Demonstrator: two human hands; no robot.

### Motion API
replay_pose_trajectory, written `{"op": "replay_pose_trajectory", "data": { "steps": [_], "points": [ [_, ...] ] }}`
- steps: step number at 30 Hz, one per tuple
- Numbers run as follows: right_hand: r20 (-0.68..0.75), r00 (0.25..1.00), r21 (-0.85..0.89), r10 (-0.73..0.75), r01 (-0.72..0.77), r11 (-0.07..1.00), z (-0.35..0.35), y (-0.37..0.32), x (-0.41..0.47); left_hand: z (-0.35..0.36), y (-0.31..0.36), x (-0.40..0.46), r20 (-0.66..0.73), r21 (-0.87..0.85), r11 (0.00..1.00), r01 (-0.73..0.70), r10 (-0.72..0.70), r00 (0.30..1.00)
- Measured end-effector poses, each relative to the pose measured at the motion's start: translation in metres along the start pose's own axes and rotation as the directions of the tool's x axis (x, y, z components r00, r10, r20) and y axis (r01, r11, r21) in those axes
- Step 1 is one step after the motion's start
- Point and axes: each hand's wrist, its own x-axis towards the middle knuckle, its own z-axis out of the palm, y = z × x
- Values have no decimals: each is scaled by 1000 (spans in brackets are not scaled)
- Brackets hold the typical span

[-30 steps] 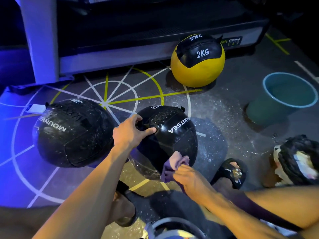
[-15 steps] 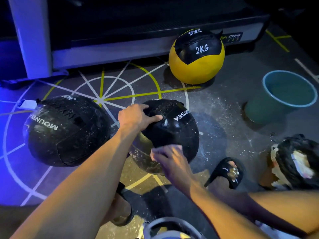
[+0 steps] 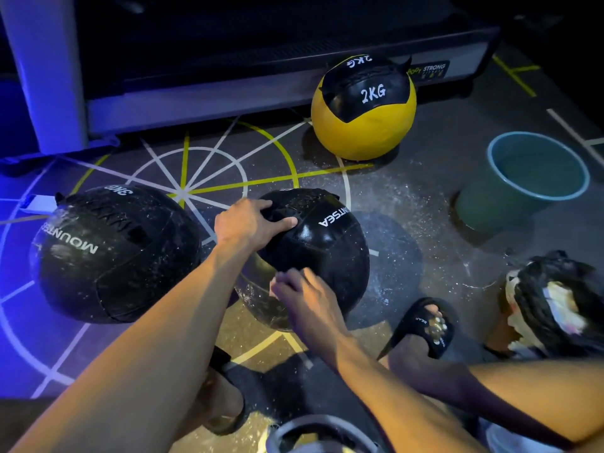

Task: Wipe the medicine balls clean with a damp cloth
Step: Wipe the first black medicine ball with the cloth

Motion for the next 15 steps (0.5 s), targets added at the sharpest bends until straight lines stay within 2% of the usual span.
{"op": "replay_pose_trajectory", "data": {
  "steps": [1, 2, 4, 6, 8, 9, 11, 12, 15],
  "points": [
    [73, 997, -34, -9, 11, 999, 8, 12, -10, 0, -5, 1, 2, -18, 1000, 4, -4, 1000],
    [74, 997, -52, 11, -7, 999, 10, 27, -25, 1, -12, 1, 4, -44, 999, 6, -6, 1000],
    [18, 975, 25, 221, -221, 975, -2, 54, -54, 4, -26, 1, -6, -105, 994, 9, -9, 1000],
    [-167, 868, 191, 468, -437, 879, -23, 67, -66, 5, -36, 1, -25, -139, 990, 2, -6, 1000],
    [-309, 706, 399, 637, -512, 761, -42, 69, -54, 7, -41, -1, -22, -142, 990, -2, -2, 1000],
    [-356, 675, 428, 646, -497, 755, -49, 63, -42, 7, -43, -2, -18, -142, 990, 0, -3, 1000],
    [-381, 725, 435, 574, -407, 803, -51, 44, -18, 8, -45, -5, -17, -156, 988, 5, -7, 1000],
    [-382, 781, 425, 495, -327, 844, -48, 28, -8, 9, -45, -6, -19, -169, 986, 7, -11, 1000],
    [-292, 944, 227, 155, -89, 970, -19, -6, -1, 14, -45, -11, -28, -190, 982, 8, -14, 1000]
  ]
}}
